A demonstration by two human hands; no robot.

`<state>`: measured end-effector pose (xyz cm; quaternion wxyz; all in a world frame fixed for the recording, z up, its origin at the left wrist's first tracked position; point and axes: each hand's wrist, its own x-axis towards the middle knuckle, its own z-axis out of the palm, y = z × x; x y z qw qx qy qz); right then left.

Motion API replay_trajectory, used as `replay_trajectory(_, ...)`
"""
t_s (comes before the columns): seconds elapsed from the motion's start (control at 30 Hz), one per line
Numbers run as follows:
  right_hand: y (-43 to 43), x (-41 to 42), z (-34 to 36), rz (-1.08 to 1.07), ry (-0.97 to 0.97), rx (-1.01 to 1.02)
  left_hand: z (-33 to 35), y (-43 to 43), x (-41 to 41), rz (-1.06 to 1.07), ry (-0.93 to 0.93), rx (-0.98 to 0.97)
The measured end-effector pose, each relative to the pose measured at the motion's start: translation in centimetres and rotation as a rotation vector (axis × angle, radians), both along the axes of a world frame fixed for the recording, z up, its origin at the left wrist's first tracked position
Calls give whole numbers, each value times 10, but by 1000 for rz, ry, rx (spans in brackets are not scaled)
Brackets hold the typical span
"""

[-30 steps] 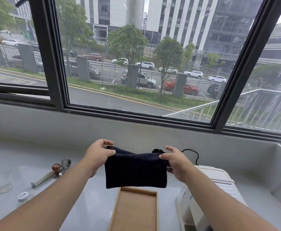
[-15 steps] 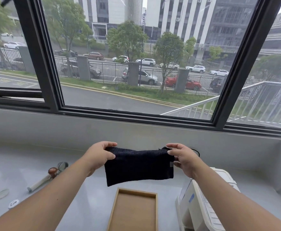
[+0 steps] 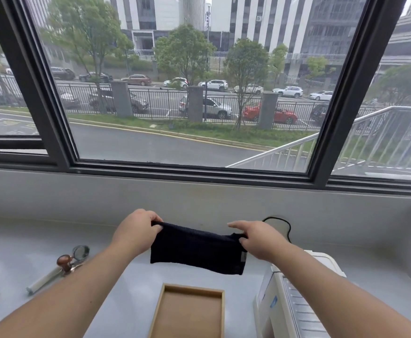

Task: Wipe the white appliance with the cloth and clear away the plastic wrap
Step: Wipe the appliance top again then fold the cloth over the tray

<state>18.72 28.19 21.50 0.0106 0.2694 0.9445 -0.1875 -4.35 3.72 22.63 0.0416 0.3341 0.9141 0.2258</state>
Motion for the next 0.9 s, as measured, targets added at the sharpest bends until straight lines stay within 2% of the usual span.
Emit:
replay_trajectory(0.17, 15, -5, -1, 138, -106, -36, -2, 11, -8, 26, 45, -34)
replay_trajectory(0.3, 26, -14, -5, 225, -181, 65, 1, 18, -12, 56, 45, -42)
replay_trajectory(0.43, 39, -19, -11, 215, -179, 89, 4, 18, -13, 89, 66, -64)
replay_trajectory(0.5, 44, -23, -12, 173, -112, 21, 5, 16, -11, 87, 111, -100)
replay_trajectory(0.57, 47, -28, -12, 79, 10, -145, 8, 15, -7, 92, 135, -141)
replay_trajectory(0.7, 47, -40, -8, -109, 235, -451, 13, 16, 4, 172, 53, -145)
replay_trajectory(0.8, 43, -49, -8, -184, 284, -554, 17, 21, 15, 208, -45, -127)
replay_trajectory(0.9, 35, -54, -11, -238, 253, -613, 18, 27, 25, 215, -176, -145)
